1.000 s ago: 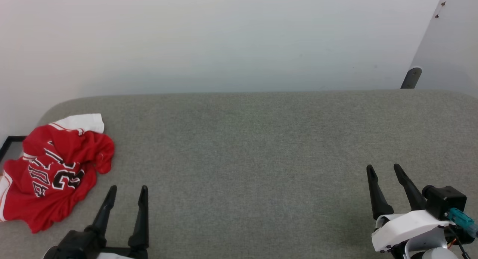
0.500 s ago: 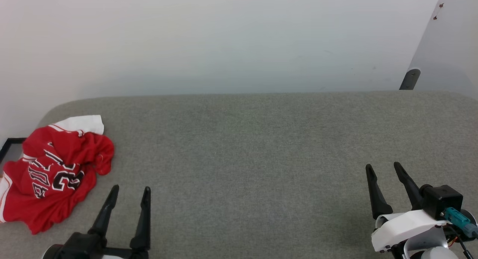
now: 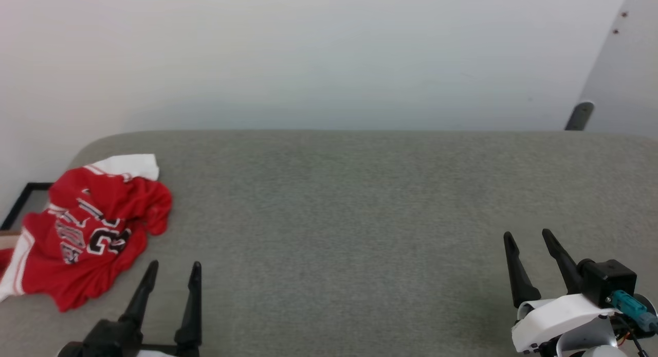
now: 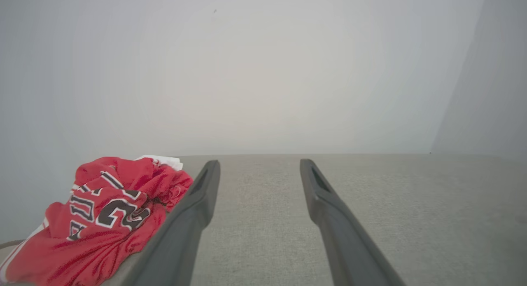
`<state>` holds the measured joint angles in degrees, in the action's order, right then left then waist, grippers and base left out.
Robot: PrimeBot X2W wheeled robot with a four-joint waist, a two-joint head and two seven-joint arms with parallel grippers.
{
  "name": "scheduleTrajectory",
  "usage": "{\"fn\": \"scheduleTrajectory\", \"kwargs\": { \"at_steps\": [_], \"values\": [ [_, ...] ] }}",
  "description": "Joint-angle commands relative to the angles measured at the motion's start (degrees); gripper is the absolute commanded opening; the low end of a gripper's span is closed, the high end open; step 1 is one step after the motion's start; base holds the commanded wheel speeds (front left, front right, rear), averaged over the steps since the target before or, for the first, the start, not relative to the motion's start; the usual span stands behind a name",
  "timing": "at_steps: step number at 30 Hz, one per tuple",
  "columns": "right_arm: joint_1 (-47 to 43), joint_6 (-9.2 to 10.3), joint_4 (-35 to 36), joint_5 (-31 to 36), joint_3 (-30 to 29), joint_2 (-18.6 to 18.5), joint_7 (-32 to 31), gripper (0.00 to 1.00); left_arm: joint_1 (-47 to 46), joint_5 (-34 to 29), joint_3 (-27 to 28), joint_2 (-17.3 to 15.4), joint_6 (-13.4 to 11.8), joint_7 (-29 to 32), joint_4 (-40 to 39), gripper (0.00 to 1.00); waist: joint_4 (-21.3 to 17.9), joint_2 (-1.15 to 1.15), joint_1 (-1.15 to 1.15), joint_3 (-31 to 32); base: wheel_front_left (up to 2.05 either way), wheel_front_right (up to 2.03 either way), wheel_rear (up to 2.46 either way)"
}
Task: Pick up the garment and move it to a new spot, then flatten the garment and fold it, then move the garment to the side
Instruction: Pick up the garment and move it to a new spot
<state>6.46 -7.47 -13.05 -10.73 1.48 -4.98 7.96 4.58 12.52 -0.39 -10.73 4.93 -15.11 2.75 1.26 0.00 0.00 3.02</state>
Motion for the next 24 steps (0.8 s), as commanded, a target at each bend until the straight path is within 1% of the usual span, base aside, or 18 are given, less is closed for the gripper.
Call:
{"fn": "scheduleTrajectory", "kwargs": {
  "at_steps": [1, 7, 12, 17, 22, 24],
  "values": [
    [-0.3, -0.04, 0.2, -0.7, 0.0, 0.1, 0.0, 1.00, -0.9, -0.5, 0.2, -0.3, -0.4, 0.2, 0.4, 1.00, 2.2, 0.00, 0.00, 0.7, 0.00, 0.00, 0.00],
    [-0.5, -0.04, 0.0, -1.0, 1.1, 0.3, -0.2, 1.00, -2.5, -0.9, 0.9, -1.5, -1.5, 1.4, 1.8, 1.00, 8.5, 0.00, 0.00, 2.0, 0.00, 0.00, 0.00],
    [-0.4, -0.04, -0.7, -1.8, 2.1, 0.7, 0.1, 1.00, -3.0, -0.7, 1.9, -2.4, -2.6, 2.5, 1.2, 1.00, 13.9, 0.00, 0.00, 3.1, 0.00, 0.00, 0.00],
    [-0.3, -0.04, -1.4, -2.5, 2.8, 1.0, 0.6, 1.00, -2.9, -0.2, 2.4, -3.5, -2.8, 3.8, 0.6, 1.00, 18.7, 0.00, 0.00, 4.0, 0.00, 0.00, 0.00],
    [0.2, -0.04, -2.3, -2.9, 3.7, 1.3, 1.0, 1.00, -2.4, 0.1, 2.8, -4.2, -3.3, 4.8, -0.4, 1.00, 21.9, 0.00, 0.00, 4.3, 0.00, 0.00, 0.00],
    [0.4, -0.04, -2.6, -3.1, 3.9, 1.3, 1.1, 1.00, -2.2, 0.3, 2.9, -4.3, -3.3, 5.2, -0.9, 1.00, 22.6, 0.00, 0.00, 4.3, 0.00, 0.00, 0.00]
  ]
}}
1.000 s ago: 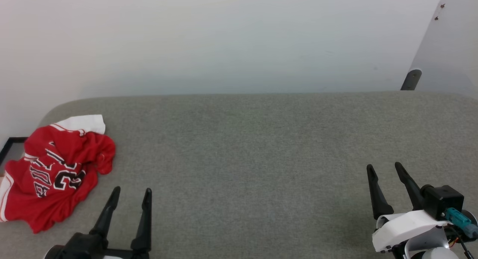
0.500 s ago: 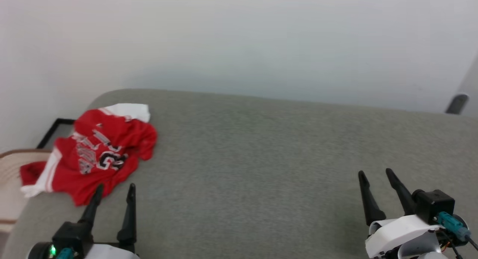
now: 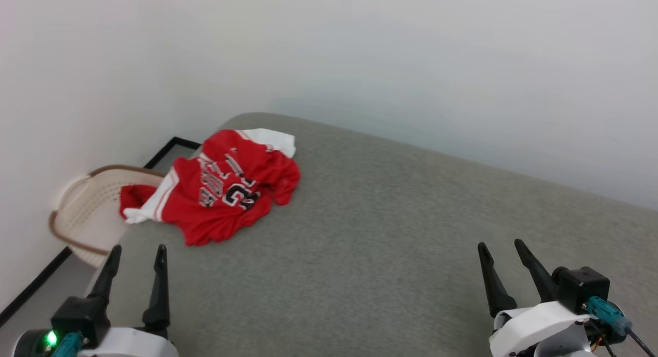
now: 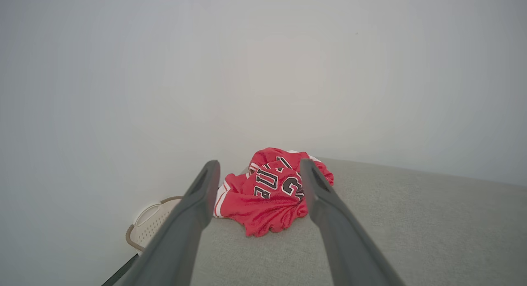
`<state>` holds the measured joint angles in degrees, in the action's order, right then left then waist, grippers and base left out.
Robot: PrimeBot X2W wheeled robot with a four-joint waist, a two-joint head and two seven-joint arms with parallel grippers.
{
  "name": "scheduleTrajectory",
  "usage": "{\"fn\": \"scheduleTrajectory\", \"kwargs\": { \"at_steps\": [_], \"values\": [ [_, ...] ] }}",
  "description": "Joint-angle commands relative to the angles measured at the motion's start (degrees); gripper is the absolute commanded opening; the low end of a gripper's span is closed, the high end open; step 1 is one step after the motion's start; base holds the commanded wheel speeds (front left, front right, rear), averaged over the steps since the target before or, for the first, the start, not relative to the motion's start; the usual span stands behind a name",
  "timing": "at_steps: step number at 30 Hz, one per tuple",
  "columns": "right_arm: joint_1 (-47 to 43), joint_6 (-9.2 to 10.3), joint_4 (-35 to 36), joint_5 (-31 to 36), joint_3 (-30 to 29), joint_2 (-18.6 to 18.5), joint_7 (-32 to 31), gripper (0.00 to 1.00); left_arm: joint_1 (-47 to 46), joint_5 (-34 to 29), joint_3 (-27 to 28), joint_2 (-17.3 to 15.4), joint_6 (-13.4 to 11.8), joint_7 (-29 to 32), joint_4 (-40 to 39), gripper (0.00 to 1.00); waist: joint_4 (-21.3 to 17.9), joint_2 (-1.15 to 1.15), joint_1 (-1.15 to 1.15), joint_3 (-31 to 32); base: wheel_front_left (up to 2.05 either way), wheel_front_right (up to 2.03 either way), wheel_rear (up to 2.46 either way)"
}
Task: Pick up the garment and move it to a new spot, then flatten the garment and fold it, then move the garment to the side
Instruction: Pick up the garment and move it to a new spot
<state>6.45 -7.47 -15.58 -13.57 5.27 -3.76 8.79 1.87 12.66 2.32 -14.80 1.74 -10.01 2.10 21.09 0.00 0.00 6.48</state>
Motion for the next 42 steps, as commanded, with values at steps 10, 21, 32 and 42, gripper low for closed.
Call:
{"fn": "scheduleTrajectory", "kwargs": {
  "at_steps": [10, 21, 32, 42],
  "values": [
    [1.3, -0.04, -0.6, -0.2, 0.1, -0.4, 0.2, 1.00, -2.0, 2.2, -0.2, -0.8, 0.9, 2.1, -1.1, 1.00, 3.4, 0.00, 0.00, -1.4, 0.00, 0.00, 0.00],
    [5.2, -0.04, 3.9, 1.1, -0.5, -3.8, -2.8, 1.00, -13.9, 9.1, 1.4, -4.0, 3.3, 10.0, 0.1, 1.00, -0.1, 0.00, 0.00, -10.8, 0.00, 0.00, 0.00],
    [10.0, -0.03, 10.5, 1.5, 0.6, -7.7, -6.4, 1.00, -29.8, 20.8, 5.4, -9.0, 4.3, 23.5, 10.2, 1.00, -6.2, 0.00, 0.00, -22.2, 0.00, 0.00, 0.00],
    [11.4, -0.04, 17.0, 1.5, 0.3, -9.9, -9.7, 1.00, -41.1, 26.0, 5.5, -11.9, 2.6, 36.6, 25.6, 1.00, -9.7, 0.00, 0.00, -29.6, 0.00, 0.00, 0.00]
  ]
}}
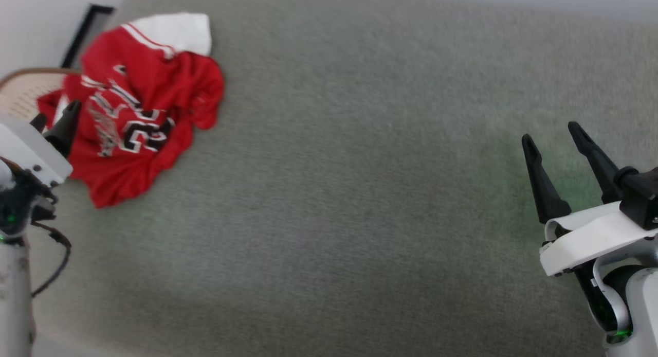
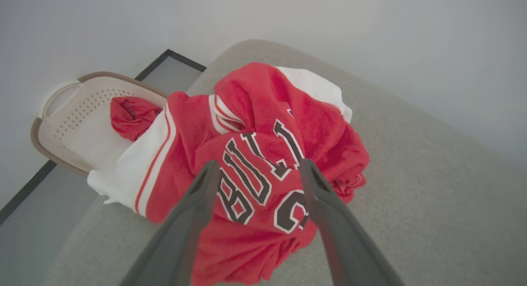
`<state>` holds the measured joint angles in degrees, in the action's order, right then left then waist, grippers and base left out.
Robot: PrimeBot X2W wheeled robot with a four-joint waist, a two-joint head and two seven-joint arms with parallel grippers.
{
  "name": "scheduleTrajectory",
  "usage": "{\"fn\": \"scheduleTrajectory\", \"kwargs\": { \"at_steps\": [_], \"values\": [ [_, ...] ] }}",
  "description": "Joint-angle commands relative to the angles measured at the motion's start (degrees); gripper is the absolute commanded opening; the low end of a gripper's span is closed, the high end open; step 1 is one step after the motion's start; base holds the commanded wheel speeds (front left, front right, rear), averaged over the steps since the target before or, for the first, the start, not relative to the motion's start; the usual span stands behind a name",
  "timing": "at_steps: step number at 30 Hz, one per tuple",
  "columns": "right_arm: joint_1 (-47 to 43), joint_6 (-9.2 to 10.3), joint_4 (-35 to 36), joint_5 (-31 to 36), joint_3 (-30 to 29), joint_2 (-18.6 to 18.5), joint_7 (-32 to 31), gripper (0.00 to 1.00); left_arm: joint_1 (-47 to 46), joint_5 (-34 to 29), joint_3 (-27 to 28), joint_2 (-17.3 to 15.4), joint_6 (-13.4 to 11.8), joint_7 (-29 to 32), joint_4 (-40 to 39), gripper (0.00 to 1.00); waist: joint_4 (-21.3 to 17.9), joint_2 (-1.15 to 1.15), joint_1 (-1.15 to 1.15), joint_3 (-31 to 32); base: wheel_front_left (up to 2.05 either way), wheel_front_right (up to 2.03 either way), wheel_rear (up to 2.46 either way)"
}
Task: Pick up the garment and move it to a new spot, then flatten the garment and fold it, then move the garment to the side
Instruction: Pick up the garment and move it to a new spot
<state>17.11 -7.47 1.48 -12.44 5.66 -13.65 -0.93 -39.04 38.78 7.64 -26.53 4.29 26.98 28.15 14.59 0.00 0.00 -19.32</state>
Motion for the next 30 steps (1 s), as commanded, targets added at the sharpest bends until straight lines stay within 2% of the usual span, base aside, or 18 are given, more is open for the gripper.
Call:
{"fn": "scheduleTrajectory", "kwargs": {
  "at_steps": [1, 6, 12, 14, 23, 24, 25, 30],
  "values": [
    [0.9, -0.04, 0.6, 0.4, -0.1, -0.2, -0.3, 1.00, -1.1, 0.0, -0.2, -0.5, 0.1, 0.7, 1.1, 1.00, -3.5, 0.00, 0.00, -4.4, 0.00, 0.00, 0.00],
    [1.2, -0.04, 3.4, 0.2, 0.0, -0.9, -2.0, 1.00, -5.9, 1.7, -0.7, -1.2, -0.6, 6.0, 9.5, 1.00, -5.0, 0.00, 0.00, -7.1, 0.00, 0.00, 0.00],
    [1.4, -0.04, 6.2, 0.1, -0.4, -1.5, -3.7, 1.00, -10.6, -0.8, -4.2, -2.5, -1.3, 10.5, 17.9, 1.00, -6.2, 0.00, 0.00, -9.7, 0.00, 0.00, 0.00],
    [1.6, -0.04, 7.0, 0.0, -0.6, -1.7, -4.1, 1.00, -11.9, -0.7, -4.3, -2.4, -1.7, 10.5, 20.7, 1.00, -6.5, 0.00, 0.00, -10.3, 0.00, 0.00, 0.00],
    [1.8, -0.04, 8.0, 0.1, -0.9, -1.2, -5.3, 1.00, -15.5, -0.4, -5.1, -1.4, 0.1, 7.7, 31.3, 1.00, -7.0, 0.00, 0.00, -10.8, 0.00, 0.00, 0.00],
    [1.8, -0.04, 7.8, 0.1, -0.9, -1.1, -5.3, 1.00, -15.9, -0.1, -4.9, -1.4, 0.4, 7.0, 32.2, 0.15, -7.0, 0.00, 0.00, -10.5, 0.00, 0.00, 0.00],
    [1.7, -0.04, 7.6, 0.1, -0.9, -1.0, -5.2, 1.00, -16.3, 0.1, -4.6, -1.7, 0.6, 6.3, 33.2, 0.00, -6.9, 0.00, 0.00, -10.3, 0.00, 0.00, 0.00],
    [1.4, -0.04, 6.4, -0.1, -0.8, -0.6, -4.6, 1.00, -19.4, 0.7, -3.8, -4.2, 1.5, 2.5, 36.1, 0.00, -6.2, 0.00, 0.00, -8.2, 0.00, 0.00, 0.00]
  ]
}}
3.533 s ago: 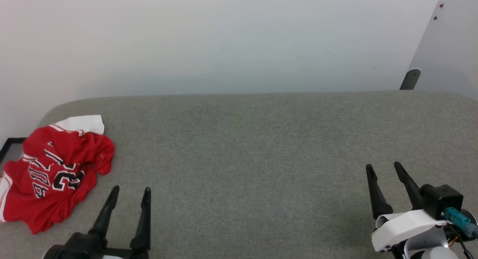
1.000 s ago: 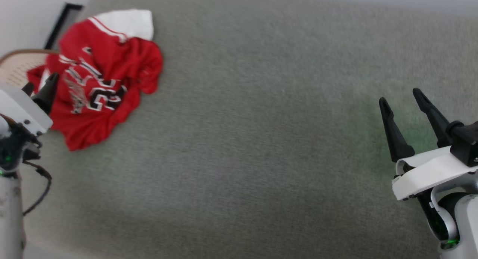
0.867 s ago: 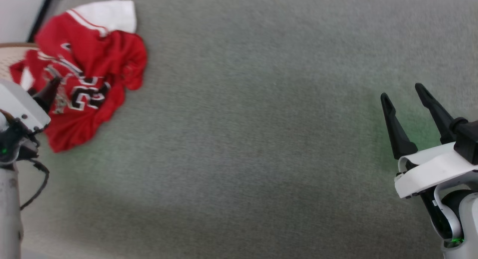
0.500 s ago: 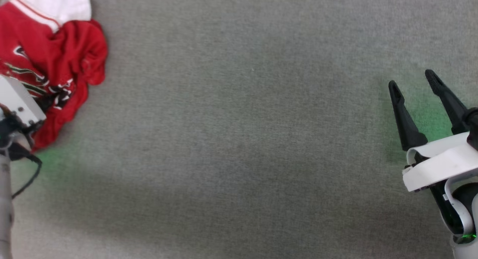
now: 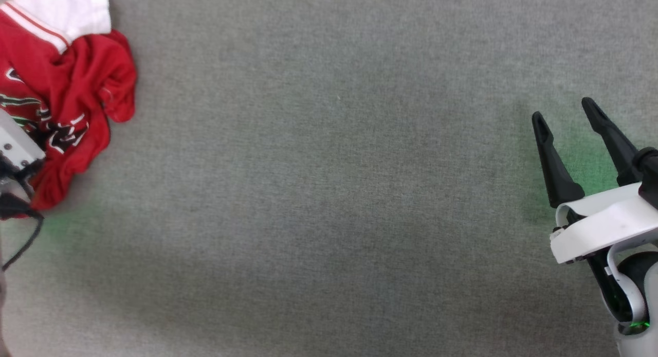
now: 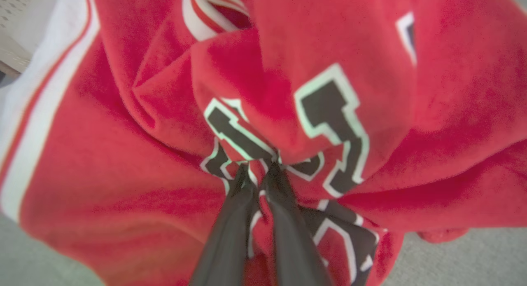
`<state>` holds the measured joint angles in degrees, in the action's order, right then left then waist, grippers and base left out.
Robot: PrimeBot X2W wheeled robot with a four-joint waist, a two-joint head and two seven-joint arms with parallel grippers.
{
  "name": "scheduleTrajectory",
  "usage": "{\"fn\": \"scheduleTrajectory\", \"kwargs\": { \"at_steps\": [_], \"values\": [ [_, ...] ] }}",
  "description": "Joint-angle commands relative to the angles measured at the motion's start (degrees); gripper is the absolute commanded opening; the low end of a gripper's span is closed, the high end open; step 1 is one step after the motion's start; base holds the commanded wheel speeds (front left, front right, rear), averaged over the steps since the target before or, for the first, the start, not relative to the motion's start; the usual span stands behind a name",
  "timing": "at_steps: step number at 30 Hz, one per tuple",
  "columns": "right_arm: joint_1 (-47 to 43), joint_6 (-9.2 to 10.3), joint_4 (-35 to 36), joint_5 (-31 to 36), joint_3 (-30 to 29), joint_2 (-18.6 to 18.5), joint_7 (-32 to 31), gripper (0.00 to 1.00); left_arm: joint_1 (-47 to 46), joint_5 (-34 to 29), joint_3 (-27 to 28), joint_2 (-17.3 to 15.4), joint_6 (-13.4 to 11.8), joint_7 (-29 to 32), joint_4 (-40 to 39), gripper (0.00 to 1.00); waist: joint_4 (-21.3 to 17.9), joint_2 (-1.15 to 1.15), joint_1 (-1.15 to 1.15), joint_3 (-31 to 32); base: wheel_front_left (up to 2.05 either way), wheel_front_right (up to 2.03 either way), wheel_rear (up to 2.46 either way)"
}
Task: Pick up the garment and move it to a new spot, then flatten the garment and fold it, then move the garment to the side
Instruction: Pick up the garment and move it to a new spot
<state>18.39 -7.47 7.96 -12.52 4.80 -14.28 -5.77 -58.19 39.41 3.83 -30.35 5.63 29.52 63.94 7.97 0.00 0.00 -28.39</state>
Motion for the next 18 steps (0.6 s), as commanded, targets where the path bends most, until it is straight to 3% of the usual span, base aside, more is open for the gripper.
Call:
{"fn": "scheduleTrajectory", "kwargs": {
  "at_steps": [1, 10, 18],
  "values": [
    [0.1, -0.04, -0.4, -0.1, 0.1, 0.2, 0.5, 1.00, -0.8, -0.2, -0.2, -1.0, 0.5, -1.1, 0.5, 0.00, 0.5, 0.00, 0.00, 1.5, 0.00, 0.00, 0.00],
    [-1.5, -0.04, -4.1, -1.0, 0.7, 1.9, 2.8, 1.00, -5.4, -2.2, -3.1, -5.2, 1.8, -8.8, -1.3, 0.00, 1.8, 0.00, 0.00, 7.8, 0.00, 0.00, 0.00],
    [-2.9, -0.04, -6.9, -1.7, 0.7, 3.7, 4.9, 1.00, -8.8, -2.4, -8.6, -8.0, 1.9, -10.6, -9.6, 0.00, 2.7, 0.00, 0.00, 13.7, 0.00, 0.00, 0.00]
  ]
}}
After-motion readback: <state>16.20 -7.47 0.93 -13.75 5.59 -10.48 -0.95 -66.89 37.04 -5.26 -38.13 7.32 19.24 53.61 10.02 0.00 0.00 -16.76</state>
